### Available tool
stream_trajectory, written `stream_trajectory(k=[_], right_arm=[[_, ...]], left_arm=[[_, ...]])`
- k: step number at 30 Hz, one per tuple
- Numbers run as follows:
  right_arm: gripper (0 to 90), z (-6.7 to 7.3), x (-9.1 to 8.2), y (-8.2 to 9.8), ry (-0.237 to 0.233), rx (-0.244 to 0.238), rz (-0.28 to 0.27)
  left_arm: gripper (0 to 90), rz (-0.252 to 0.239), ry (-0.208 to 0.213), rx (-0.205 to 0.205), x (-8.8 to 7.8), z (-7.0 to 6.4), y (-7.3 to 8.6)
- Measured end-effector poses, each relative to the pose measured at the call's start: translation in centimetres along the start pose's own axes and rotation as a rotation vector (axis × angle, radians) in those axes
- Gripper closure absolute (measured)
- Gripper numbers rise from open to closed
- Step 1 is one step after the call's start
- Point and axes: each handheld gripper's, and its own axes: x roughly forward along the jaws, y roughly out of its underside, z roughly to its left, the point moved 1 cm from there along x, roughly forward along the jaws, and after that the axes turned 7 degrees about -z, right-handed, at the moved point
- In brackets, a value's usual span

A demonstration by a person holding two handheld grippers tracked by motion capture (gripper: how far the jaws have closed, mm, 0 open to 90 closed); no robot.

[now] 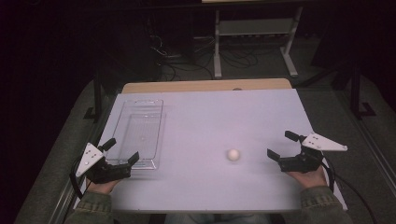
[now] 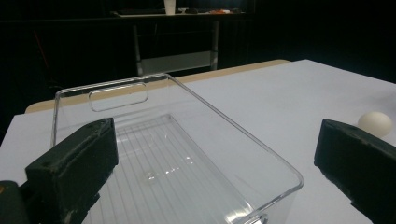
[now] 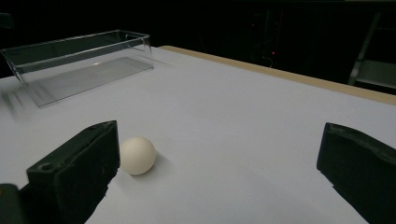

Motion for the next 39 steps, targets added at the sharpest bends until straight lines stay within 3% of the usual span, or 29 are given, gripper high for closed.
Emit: stream_trajectory(k=[7,21,25,34,37,39], right_arm=[[0.0,0.1,0.0,0.0,0.004,-0.012,0.002],[0.0,0.2,0.0,0.0,0.005,-0.020,0.010],[0.0,0.2,-0.1,0.0,0.014,-0.018,0.006],[0.0,0.2,-0.2,-0.1,0.007,-0.024,0.004],[0.0,0.3,-0.2,-0.1,0.007,-0.027,0.002],[0.0,0.3,-0.2,-0.1,0.006,-0.028,0.002]], left_arm=[[0.0,0.001,0.014,-0.035,0.1,-0.2,-0.1],[0.0,0.021,0.026,-0.018,0.6,-0.3,-0.4],[0.0,0.017,0.052,-0.070,0.7,0.0,-0.9],[0.0,0.066,0.076,-0.024,1.5,-0.6,-1.6],[0.0,0.083,0.108,-0.047,1.9,-0.9,-1.9],[0.0,0.093,0.123,-0.042,2.1,-1.1,-2.2]])
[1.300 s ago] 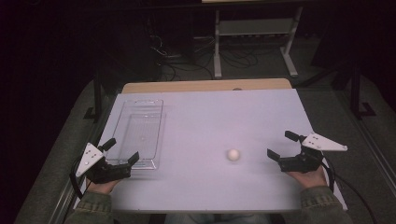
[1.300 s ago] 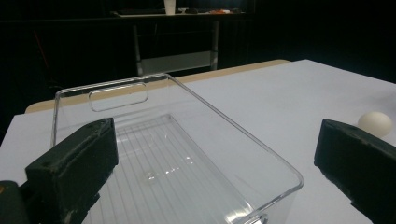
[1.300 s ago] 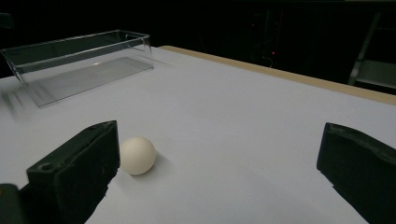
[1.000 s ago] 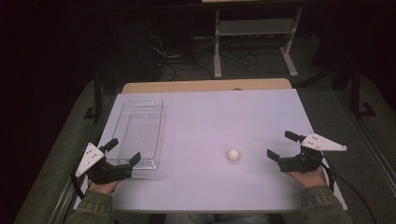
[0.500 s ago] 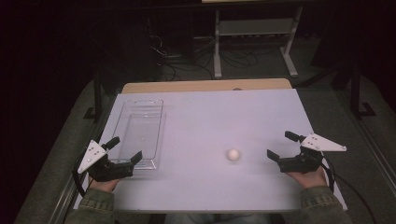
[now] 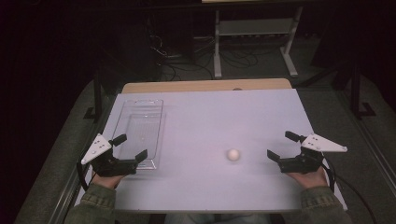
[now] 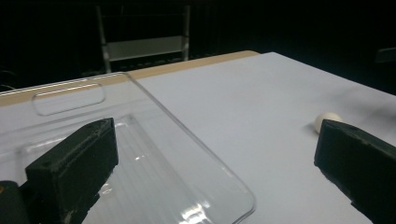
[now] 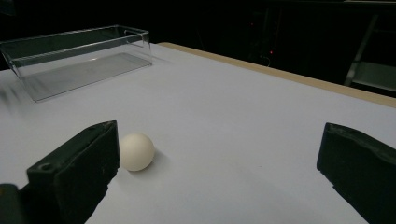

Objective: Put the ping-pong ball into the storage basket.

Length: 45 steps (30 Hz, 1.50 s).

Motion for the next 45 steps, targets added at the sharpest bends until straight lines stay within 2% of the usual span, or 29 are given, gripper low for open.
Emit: stream_trajectory(k=[4,16,36,42,45], right_arm=[[0.0,0.0,0.0,0.0,-0.001,0.000,-0.001],[0.0,0.0,-0.1,0.0,-0.002,0.005,-0.006],[0.0,0.0,-0.1,0.0,-0.007,0.003,-0.004],[0.0,0.0,0.0,0.0,-0.008,0.001,-0.001],[0.0,0.0,-0.1,0.0,-0.006,0.000,-0.005]], left_arm=[[0.0,0.012,0.023,0.022,0.5,-0.3,-0.8],[0.0,0.050,0.057,0.083,1.6,-0.8,-2.3],[0.0,0.086,0.087,0.127,2.8,-1.4,-3.8],[0.0,0.126,0.107,0.146,3.3,-1.5,-4.2],[0.0,0.125,0.113,0.150,3.6,-1.7,-4.4]])
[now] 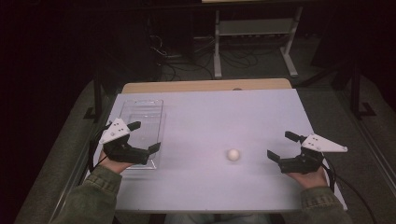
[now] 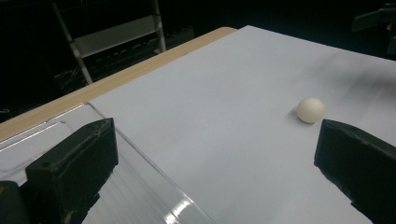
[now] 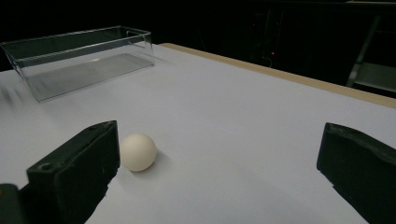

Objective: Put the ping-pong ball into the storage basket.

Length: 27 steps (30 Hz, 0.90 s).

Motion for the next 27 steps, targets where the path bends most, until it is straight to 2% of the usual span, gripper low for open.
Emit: stream_trajectory(k=[4,11,18,27], right_arm=[[0.0,0.0,0.0,0.0,-0.002,-0.001,-0.003],[0.0,0.0,0.0,0.0,-0.003,-0.001,-0.004],[0.0,0.0,-0.1,0.0,-0.004,-0.001,-0.006],[0.0,0.0,-0.1,-0.1,-0.009,0.000,-0.007]], left_arm=[[0.0,0.013,0.019,-0.005,0.6,-0.1,-0.2],[0.0,0.027,0.029,0.011,1.7,-0.2,-0.7],[0.0,0.059,0.057,0.056,2.9,-0.6,-1.8],[0.0,0.103,0.106,0.080,4.2,-1.1,-2.3]])
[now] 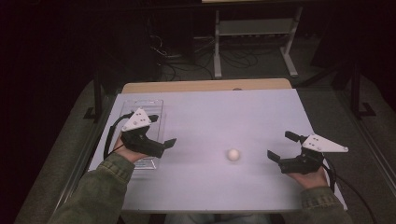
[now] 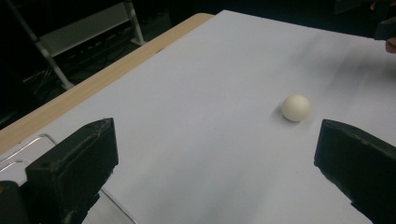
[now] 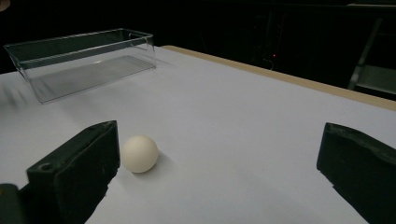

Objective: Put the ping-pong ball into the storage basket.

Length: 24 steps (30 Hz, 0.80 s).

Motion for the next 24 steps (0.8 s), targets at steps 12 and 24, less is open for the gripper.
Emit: stream_trajectory(k=[12,24], right_arm=[[0.0,0.0,0.1,0.1,-0.007,0.000,0.004],[0.0,0.0,0.0,0.0,-0.012,0.006,0.002]], left_arm=[[0.0,0.062,0.043,-0.004,2.0,0.5,0.0],[0.0,0.087,0.067,0.042,3.3,0.5,-1.9]])
